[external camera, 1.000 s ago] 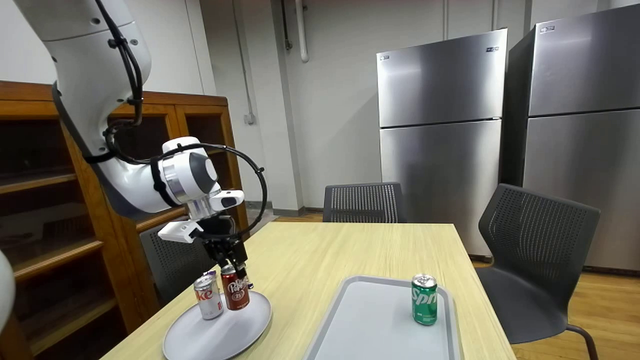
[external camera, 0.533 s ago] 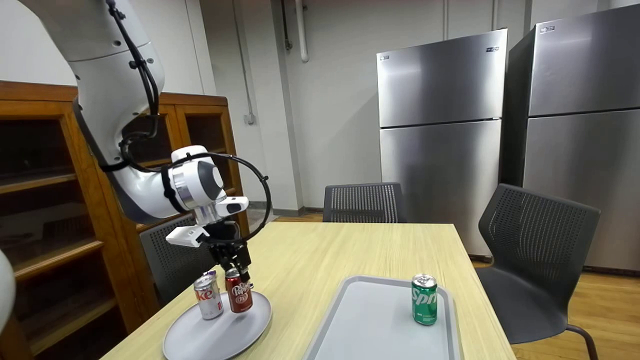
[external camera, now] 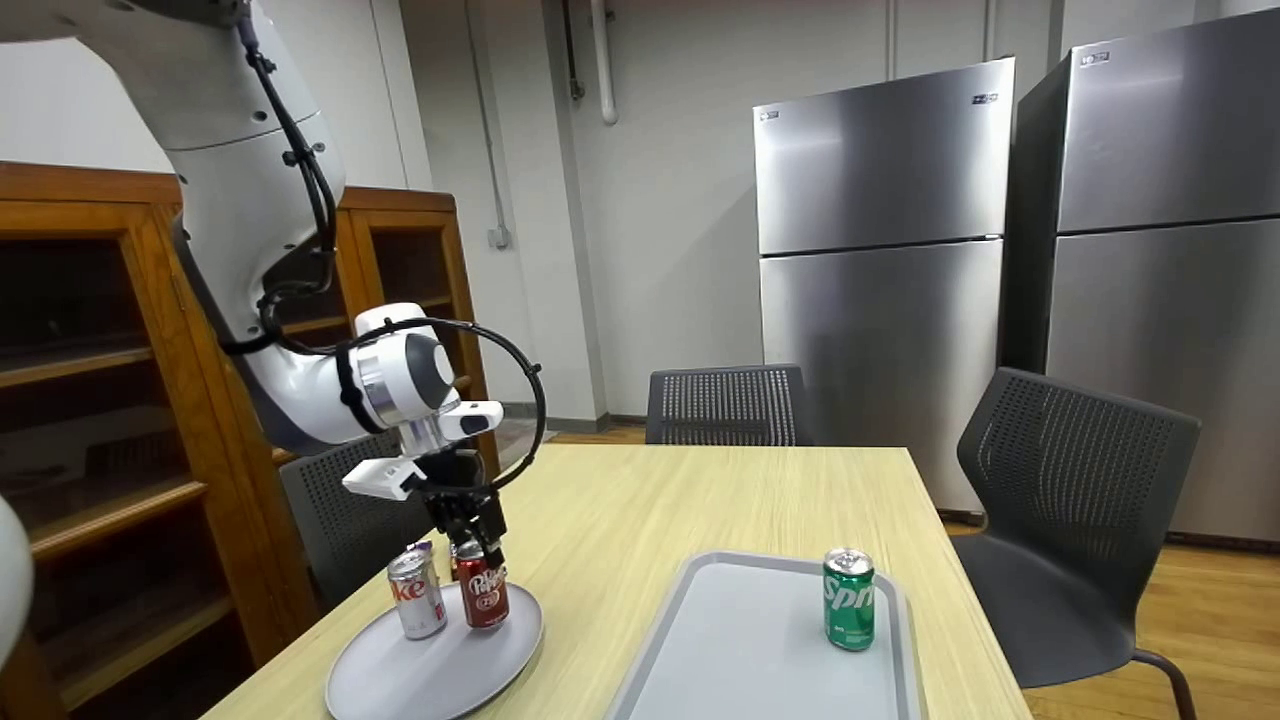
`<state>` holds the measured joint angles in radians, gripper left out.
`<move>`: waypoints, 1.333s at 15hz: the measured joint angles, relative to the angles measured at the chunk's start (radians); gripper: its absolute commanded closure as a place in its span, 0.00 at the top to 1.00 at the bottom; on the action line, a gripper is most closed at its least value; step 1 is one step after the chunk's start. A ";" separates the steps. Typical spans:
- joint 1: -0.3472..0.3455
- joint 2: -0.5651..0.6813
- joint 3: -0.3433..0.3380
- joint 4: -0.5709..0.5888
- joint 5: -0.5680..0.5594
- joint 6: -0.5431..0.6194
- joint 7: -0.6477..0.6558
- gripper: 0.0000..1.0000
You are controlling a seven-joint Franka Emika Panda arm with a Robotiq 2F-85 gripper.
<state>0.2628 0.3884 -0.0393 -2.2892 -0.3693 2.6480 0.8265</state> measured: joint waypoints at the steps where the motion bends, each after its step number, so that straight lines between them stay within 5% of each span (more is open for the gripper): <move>1: 0.000 0.002 0.000 0.003 0.002 0.000 0.000 1.00; 13: 0.000 -0.087 -0.100 0.016 -0.020 0.002 -0.001 1.00; 20: -0.101 -0.142 -0.164 -0.020 -0.026 0.033 -0.045 1.00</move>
<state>0.1619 0.2460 -0.2032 -2.3089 -0.3954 2.6806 0.7820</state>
